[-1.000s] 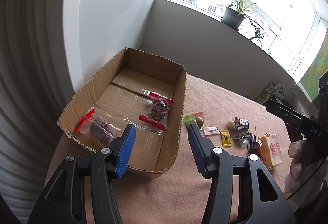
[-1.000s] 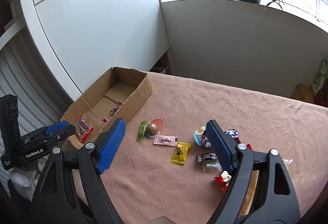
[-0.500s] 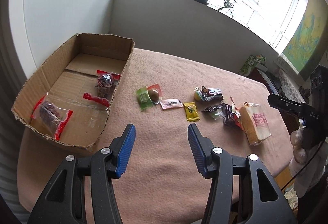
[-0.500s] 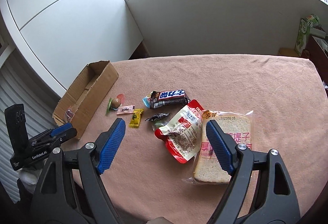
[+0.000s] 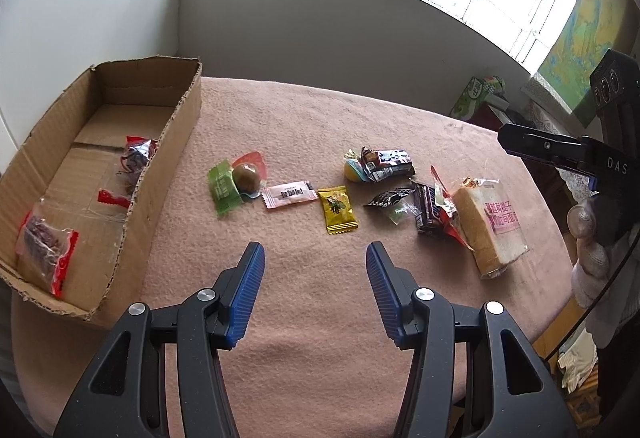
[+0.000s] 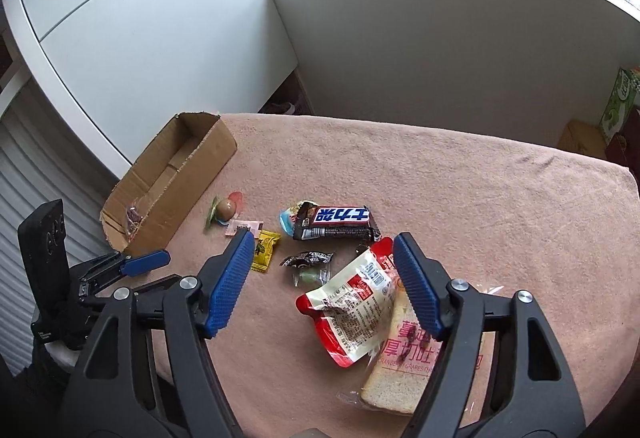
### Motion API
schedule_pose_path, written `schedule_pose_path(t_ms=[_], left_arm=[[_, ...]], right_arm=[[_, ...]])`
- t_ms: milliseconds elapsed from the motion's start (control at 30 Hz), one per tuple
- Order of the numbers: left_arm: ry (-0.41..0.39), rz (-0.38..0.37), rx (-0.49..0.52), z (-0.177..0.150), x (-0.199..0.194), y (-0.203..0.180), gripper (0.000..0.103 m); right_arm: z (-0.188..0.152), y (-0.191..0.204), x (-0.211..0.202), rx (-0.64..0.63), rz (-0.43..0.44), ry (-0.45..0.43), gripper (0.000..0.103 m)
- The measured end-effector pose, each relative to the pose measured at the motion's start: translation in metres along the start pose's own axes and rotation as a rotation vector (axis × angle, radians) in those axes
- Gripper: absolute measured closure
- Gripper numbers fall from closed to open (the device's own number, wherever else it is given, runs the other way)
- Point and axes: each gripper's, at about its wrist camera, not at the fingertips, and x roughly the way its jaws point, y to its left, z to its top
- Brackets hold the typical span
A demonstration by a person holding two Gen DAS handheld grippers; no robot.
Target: Organize snacks
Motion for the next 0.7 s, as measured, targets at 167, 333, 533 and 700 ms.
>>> schedule_pose_path(t_ms=[167, 333, 533, 700], left_arm=[[0.031, -0.014, 0.015, 0.004, 0.019, -0.01, 0.051], [0.064, -0.025, 0.01, 0.012, 0.044, -0.015, 0.059], [0.095, -0.033, 0.004, 0.017, 0.067, -0.021, 0.063], [0.107, -0.022, 0.003, 0.02, 0.079, -0.022, 0.063]], right_arm=[[0.01, 0.014, 0.034, -0.226, -0.097, 0.102, 0.039], [0.009, 0.025, 0.066, -0.404, -0.132, 0.191, 0.039], [0.006, 0.031, 0.089, -0.552, -0.125, 0.254, 0.039], [0.004, 0.041, 0.103, -0.667, -0.153, 0.295, 0.039]])
